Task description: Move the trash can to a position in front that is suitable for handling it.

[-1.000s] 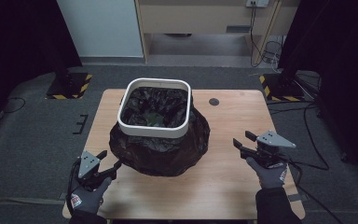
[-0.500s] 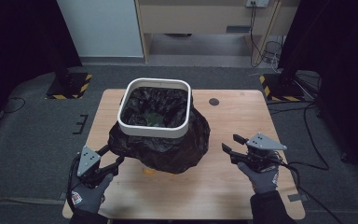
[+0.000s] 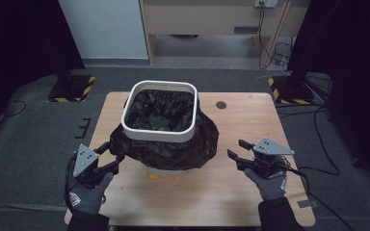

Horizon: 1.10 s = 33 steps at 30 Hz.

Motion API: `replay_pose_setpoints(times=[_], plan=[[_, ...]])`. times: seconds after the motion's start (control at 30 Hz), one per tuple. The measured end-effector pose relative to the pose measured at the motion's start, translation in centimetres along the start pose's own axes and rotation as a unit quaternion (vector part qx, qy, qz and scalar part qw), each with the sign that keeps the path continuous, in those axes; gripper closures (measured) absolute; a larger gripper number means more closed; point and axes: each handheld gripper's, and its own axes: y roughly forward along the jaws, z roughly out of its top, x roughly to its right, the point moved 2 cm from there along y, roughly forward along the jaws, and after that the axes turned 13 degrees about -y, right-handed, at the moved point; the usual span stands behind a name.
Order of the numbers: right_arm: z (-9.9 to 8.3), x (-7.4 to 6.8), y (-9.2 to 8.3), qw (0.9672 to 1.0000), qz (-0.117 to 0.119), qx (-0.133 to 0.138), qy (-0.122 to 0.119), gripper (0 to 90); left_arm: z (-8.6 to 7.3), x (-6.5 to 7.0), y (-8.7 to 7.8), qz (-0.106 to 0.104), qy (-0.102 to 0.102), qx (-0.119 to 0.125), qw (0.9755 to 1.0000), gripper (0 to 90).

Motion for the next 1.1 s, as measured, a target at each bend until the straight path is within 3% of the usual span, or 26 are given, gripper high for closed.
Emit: replay_pose_setpoints(times=[0.33, 0.4, 0.6, 0.8, 1.1], plan=[[2.0, -1.0, 0.5, 0.9994, 0.021, 0.009, -0.027, 42.1, 0.7, -0.3, -0.1, 0.001, -0.003, 0.007, 1.0, 37.8], [2.2, -1.2, 0.6, 0.9992, 0.03, 0.02, -0.014, 42.2, 0.8, -0.1, 0.1, -0.002, -0.003, 0.006, 1.0, 38.2], [2.1, -1.6, 0.6, 0.9987, 0.044, 0.021, -0.01, 42.4, 0.9, 0.4, 1.0, -0.008, 0.003, 0.002, 1.0, 40.3], [2.5, -1.2, 0.3, 0.9989, 0.041, 0.021, -0.012, 42.0, 1.0, 0.9, 1.6, -0.014, 0.004, 0.002, 0.9999, 41.6], [4.9, -0.7, -0.2, 0.9985, 0.034, 0.034, -0.026, 41.0, 1.0, 0.8, 1.7, -0.013, 0.005, 0.005, 0.9999, 43.3]])
